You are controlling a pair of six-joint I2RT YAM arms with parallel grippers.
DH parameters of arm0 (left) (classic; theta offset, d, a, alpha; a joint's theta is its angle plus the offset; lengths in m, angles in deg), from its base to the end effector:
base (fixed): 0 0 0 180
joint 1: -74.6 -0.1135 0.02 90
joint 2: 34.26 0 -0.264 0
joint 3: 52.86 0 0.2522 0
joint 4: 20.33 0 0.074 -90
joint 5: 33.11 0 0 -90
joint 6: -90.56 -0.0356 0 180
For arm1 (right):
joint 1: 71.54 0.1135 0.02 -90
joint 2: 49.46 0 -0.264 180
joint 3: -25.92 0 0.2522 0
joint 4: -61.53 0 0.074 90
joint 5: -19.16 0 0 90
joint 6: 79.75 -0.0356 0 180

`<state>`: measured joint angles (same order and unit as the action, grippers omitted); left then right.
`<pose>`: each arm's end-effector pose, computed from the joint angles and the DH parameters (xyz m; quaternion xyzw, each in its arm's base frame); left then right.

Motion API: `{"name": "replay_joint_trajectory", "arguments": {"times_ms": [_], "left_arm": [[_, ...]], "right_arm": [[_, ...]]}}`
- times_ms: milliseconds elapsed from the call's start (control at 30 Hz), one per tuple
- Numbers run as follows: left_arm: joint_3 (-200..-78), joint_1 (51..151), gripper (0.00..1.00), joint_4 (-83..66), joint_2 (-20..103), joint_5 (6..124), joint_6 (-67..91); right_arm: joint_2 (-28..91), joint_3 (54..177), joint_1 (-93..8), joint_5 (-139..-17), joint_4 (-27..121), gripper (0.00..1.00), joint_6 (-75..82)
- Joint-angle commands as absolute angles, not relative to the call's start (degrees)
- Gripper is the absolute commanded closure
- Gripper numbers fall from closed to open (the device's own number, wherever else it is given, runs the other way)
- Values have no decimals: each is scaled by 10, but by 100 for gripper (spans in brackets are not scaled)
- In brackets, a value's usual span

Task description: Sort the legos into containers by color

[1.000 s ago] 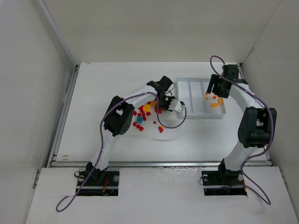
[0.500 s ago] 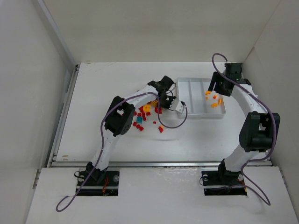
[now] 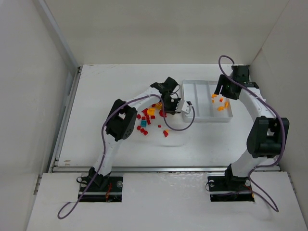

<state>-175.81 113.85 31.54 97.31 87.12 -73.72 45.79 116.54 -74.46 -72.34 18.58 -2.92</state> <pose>0.3729 -0.3278 0.1820 0.8173 0.4561 -0.1665 0.3104 0.3690 -0.0179 0.2751 0.1258 0.9237 0.0445 0.3592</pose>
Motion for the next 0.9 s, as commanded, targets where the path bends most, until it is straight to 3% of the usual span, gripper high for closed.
{"name": "replay_joint_trajectory", "arguments": {"times_ms": [0,167,300,467,700,867], "left_arm": [[-1763,1128,100,315,893,949,-688],[-1774,1108,100,261,840,1041,-578],[-1759,1083,100,132,786,1108,-437],[-1645,1058,100,-244,696,1130,-55],[-1616,1091,100,-349,635,1130,49],[-1615,1104,100,-379,609,1141,92]], "right_arm": [[423,1172,-742,-738,199,26,-17],[372,1163,-742,-848,224,24,12],[314,1143,-742,-1029,260,24,41],[213,1062,-742,-1151,354,24,73],[192,1064,-707,-1301,392,24,142],[185,1109,-656,-1334,398,26,190]]}}
